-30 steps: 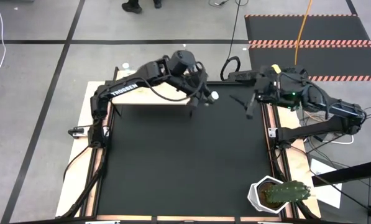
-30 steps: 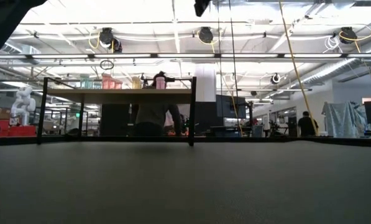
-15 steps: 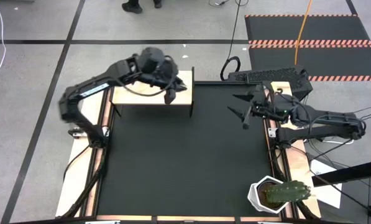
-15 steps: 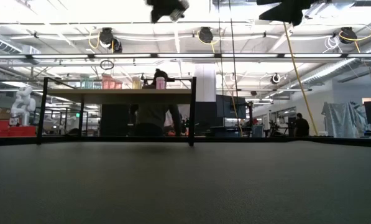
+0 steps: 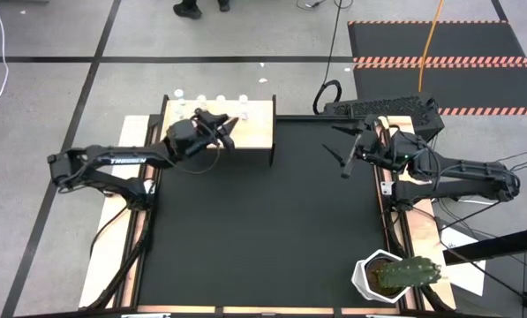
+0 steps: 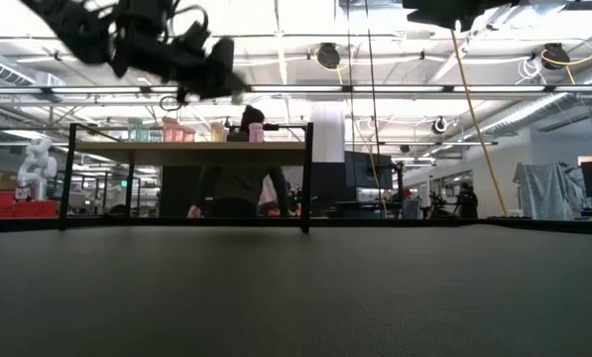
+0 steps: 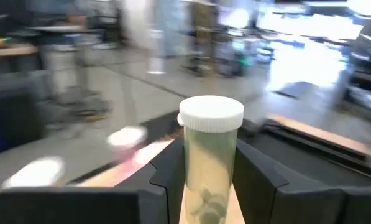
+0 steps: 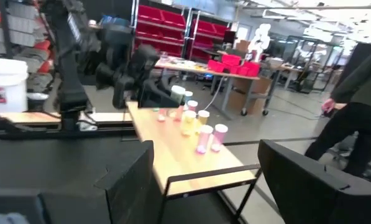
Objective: Pick and place medicine bottles onto shelf by color
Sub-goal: Put the yellow pill bottle on the shelf aligned with the yellow pill bottles
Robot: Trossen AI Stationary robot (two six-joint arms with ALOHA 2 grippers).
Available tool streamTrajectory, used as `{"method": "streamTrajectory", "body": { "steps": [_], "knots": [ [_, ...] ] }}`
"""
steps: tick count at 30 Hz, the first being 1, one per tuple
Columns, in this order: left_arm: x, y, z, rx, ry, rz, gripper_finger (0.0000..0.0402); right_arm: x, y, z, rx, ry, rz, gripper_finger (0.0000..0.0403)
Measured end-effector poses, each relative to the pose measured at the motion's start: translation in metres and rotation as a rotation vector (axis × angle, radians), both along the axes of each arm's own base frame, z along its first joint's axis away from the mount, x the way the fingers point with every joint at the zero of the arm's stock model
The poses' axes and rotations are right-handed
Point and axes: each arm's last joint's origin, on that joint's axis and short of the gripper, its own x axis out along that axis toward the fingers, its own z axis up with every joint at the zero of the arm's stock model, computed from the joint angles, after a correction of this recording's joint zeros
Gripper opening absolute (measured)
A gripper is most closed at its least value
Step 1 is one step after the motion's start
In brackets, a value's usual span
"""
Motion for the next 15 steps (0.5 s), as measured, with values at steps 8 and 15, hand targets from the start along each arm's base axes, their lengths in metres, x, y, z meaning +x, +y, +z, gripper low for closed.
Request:
{"method": "streamTrajectory", "body": {
  "steps": [8,15],
  "knots": [
    [-0.005,0.003,-0.025,0.065,0.020,0.130,0.0117,-0.001,-0.007,0.000,0.002,-0.007,-0.040,0.0283],
    [-0.005,0.004,-0.030,0.091,0.096,0.133,0.0117,-0.002,-0.009,0.000,0.006,-0.001,-0.052,0.0283]
  ]
}}
